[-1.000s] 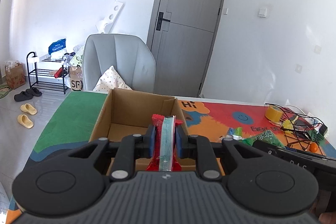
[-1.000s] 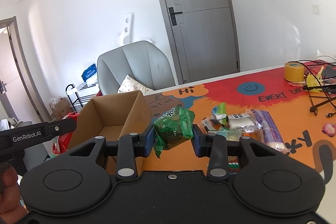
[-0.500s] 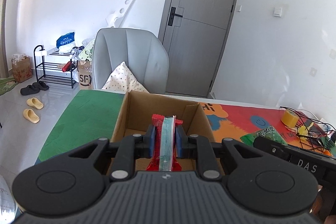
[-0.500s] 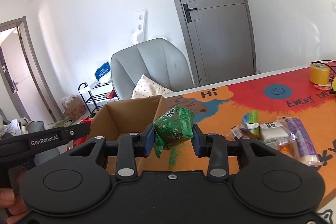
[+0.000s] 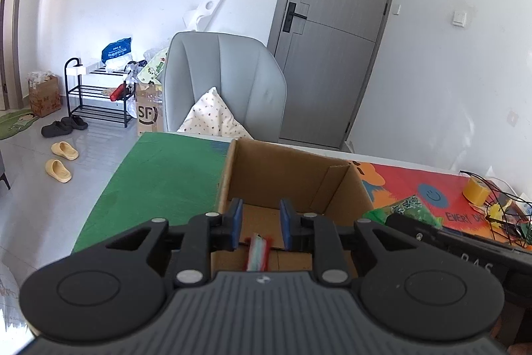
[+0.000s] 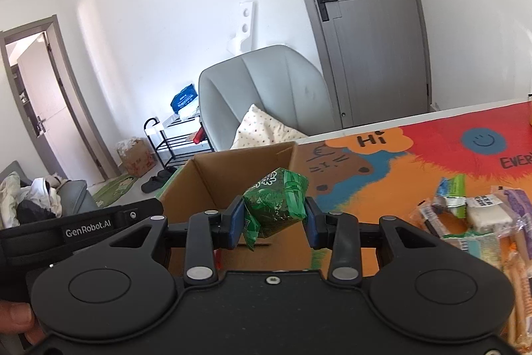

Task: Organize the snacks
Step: 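Carry both snacks over the cardboard box and open both tools to drop them, then withdraw both tools from the box back to the snack pile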

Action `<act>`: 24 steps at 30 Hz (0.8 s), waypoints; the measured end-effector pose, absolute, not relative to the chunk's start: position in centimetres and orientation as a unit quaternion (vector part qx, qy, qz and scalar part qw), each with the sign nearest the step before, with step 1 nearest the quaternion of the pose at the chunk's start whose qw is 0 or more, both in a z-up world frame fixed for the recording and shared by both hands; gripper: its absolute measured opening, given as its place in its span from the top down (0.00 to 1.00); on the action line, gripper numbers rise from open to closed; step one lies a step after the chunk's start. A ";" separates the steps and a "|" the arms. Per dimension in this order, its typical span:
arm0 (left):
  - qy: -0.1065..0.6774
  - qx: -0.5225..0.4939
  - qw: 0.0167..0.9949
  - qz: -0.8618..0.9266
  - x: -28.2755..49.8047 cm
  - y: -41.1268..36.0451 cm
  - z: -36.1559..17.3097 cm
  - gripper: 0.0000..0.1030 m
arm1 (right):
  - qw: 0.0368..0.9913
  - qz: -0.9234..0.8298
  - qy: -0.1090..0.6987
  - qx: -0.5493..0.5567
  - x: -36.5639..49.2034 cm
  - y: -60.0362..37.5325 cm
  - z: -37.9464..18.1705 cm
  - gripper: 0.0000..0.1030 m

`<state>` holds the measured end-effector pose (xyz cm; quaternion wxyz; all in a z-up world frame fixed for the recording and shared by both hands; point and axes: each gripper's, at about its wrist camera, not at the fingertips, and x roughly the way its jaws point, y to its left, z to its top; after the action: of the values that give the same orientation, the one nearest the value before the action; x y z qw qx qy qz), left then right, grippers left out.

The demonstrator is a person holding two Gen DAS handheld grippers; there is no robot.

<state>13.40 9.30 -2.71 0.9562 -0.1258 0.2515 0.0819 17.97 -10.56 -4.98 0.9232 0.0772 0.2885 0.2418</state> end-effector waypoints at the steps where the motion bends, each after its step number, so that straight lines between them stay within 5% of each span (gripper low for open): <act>1: 0.252 -0.127 0.956 0.083 13.2 9.4 -2.7 0.78 | 0.922 0.244 0.290 0.077 18.0 -10.4 -5.0 0.64; 9: 0.247 -0.140 0.954 0.099 12.1 10.1 -2.1 0.67 | 0.917 0.260 0.292 0.081 17.8 -8.9 -4.8 0.63; 17: 0.225 -0.145 0.955 0.129 10.6 10.6 -1.5 0.16 | 0.918 0.257 0.288 0.091 17.7 -8.9 -4.4 0.55; 24: 0.222 -0.141 0.955 0.136 10.5 10.0 -1.6 0.07 | 0.925 0.227 0.285 0.105 16.7 -10.9 -4.2 0.46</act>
<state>10.45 10.00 -1.60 0.9552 -0.1414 0.2216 0.1358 16.73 -10.87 -4.18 0.9254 0.1052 0.2847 0.2270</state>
